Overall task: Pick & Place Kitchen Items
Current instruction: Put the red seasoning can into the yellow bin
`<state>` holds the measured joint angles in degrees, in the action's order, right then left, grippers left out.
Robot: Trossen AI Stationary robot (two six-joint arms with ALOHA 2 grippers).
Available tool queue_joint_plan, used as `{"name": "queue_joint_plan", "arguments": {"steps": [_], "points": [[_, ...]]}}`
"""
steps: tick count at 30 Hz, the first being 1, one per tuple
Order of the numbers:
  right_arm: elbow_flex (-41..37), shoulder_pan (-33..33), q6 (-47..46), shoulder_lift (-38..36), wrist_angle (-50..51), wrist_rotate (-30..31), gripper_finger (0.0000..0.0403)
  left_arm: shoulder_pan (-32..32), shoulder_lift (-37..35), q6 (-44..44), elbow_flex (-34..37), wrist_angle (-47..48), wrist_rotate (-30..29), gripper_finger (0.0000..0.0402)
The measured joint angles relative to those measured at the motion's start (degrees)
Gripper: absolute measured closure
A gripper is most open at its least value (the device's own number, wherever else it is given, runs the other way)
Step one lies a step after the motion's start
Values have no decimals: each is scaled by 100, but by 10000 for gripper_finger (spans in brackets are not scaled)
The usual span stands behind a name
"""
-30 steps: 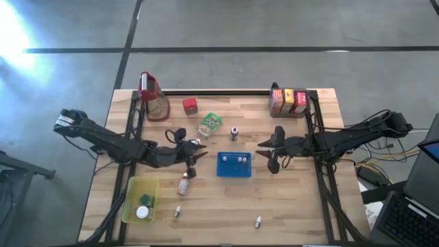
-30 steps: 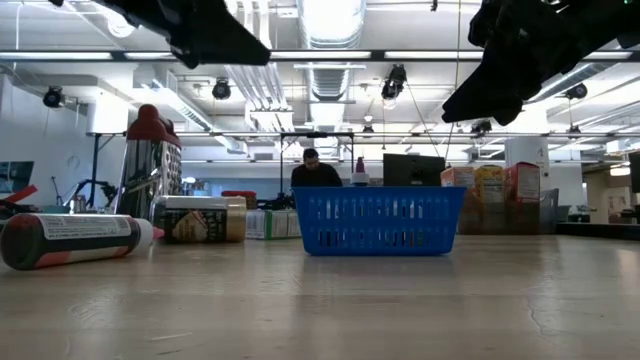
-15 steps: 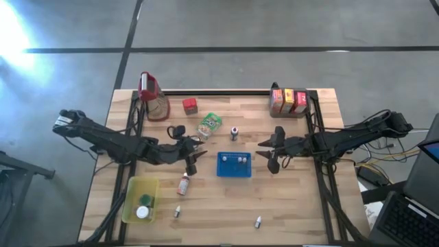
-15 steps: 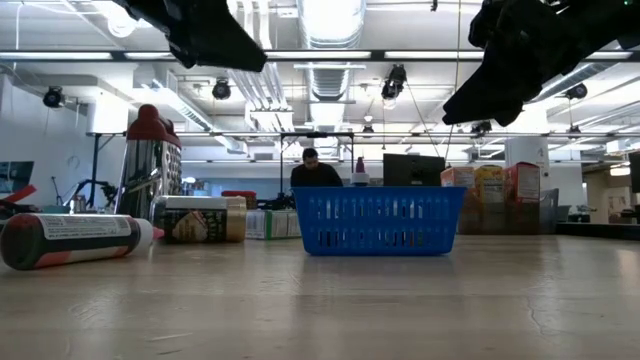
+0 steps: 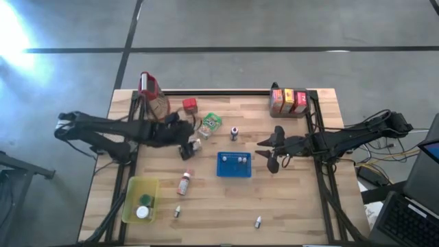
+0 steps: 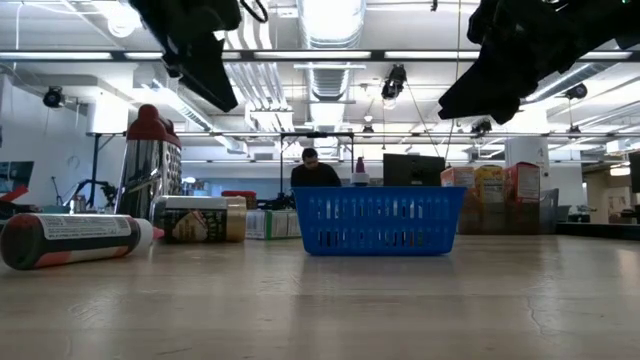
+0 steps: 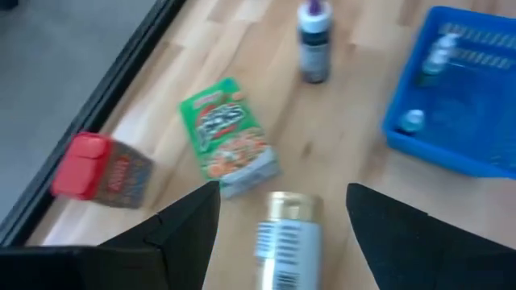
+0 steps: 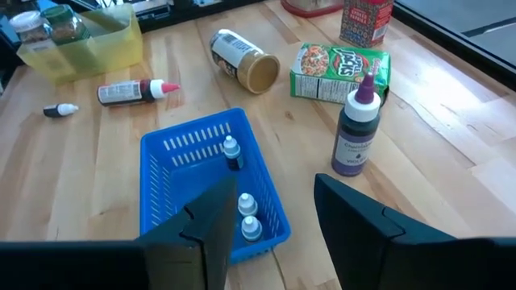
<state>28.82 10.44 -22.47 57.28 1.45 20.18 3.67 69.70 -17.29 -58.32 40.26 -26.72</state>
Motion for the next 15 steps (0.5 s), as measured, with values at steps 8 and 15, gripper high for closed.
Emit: {"name": "queue_joint_plan", "arguments": {"steps": [8, 15], "points": [[0, 4, -1, 0, -31, -50, 275, -743, 25, 407, -277, 323, 1157, 128], [0, 0, 12, 0, -11, -70, 292, -665, 231, 519, -215, 325, 1289, 128]]}}
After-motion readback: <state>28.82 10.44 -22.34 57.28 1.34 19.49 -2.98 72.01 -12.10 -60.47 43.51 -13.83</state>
